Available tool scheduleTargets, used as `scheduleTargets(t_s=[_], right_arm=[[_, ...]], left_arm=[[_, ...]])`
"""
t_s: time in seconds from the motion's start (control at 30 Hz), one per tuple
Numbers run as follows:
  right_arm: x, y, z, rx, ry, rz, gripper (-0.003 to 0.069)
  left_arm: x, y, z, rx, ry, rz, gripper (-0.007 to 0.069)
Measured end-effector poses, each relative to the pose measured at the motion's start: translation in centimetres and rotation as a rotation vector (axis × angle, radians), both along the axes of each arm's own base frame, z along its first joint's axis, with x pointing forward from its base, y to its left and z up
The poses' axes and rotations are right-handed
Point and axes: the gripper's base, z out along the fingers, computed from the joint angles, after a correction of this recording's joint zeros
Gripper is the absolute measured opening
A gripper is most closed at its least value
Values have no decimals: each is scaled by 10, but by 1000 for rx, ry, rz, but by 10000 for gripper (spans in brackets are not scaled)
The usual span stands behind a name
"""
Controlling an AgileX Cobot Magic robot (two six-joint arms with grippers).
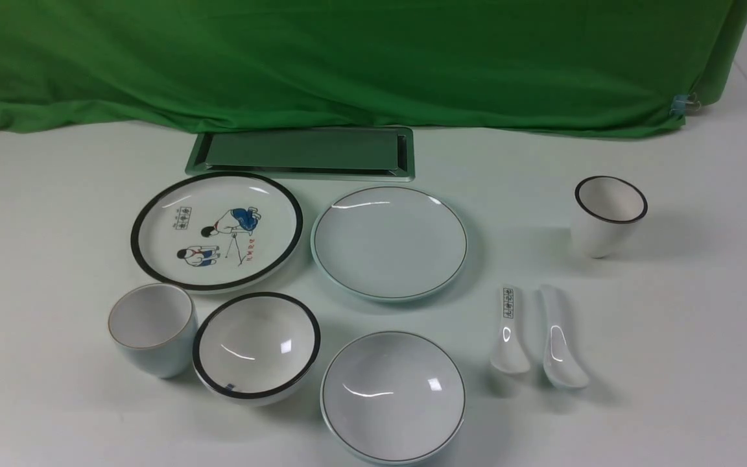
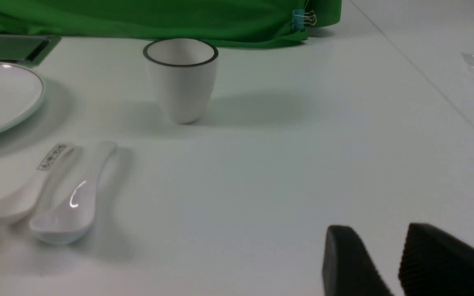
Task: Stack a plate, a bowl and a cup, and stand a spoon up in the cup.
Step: Use the right arm to grab a blue rice bowl
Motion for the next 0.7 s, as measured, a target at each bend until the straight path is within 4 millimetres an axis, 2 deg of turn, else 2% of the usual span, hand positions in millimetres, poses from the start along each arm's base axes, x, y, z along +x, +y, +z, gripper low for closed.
scheduleTargets(t_s=[0.17, 0.27, 0.3, 0.33, 0.37, 0.4, 0.43, 0.53, 0.7], right_arm=[[0, 0, 0, 136, -9, -30, 242], [0, 1, 0, 270, -16, -55, 242], [0, 2, 0, 429, -22, -79, 242], [0, 4, 0, 708, -30, -121, 242], [0, 5, 0, 880, -33, -149, 242], [0, 5, 0, 917, -33, -154, 242], [0, 6, 0, 1101, -35, -188, 242], [0, 6, 0, 1169, -37, -207, 242], [0, 4, 0, 1019, -41, -190, 242]], left_arm=[[0, 0, 1, -28, -9, 0, -29], [1, -2, 4, -237, -48, 4, -29], [1, -4, 8, -476, -82, 11, -29], [1, -5, 11, -768, -108, 19, -29], [1, -5, 13, -953, -120, 24, -29], [1, -5, 13, -1006, -122, 24, -29], [1, -5, 15, -1161, -136, 30, -29], [1, -3, 16, -1197, -159, 36, -29], [1, -2, 18, -1153, -185, 41, -29]])
